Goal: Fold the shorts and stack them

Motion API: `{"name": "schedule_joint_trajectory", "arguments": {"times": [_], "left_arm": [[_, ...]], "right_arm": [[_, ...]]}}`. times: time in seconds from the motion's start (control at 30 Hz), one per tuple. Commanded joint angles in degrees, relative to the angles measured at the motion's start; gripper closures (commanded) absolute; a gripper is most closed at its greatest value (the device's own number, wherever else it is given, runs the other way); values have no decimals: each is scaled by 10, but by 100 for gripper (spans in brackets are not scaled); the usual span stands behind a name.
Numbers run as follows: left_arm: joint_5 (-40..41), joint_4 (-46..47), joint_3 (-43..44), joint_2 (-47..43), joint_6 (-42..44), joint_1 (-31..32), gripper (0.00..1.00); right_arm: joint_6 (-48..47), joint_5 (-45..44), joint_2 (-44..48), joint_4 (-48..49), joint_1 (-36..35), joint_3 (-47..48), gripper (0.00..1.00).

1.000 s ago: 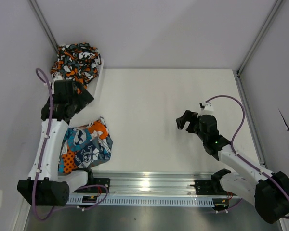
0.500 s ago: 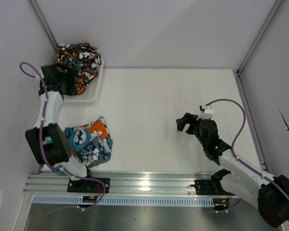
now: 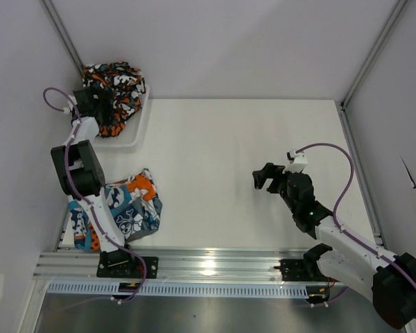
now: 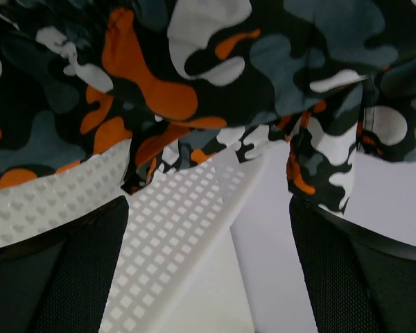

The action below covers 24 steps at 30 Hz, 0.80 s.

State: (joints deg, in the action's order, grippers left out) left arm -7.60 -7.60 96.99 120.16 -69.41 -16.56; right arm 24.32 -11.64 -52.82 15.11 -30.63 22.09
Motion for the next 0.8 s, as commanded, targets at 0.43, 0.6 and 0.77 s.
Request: {"name": "schedule_joint_trajectory", "arguments": {"times": [0.43,0.6,0.77], "left_arm": [[145,159,180,174,-70,4,86],[127,172,191,155,-40,15,100],[110,210,142,79,-28,33,100]], "right_arm": [[-18,-16,6,33,-4,-3,1],[-23,-17,-4,38,-4,-2,1],[-27,-14,-16,42,-5,0,0]]}}
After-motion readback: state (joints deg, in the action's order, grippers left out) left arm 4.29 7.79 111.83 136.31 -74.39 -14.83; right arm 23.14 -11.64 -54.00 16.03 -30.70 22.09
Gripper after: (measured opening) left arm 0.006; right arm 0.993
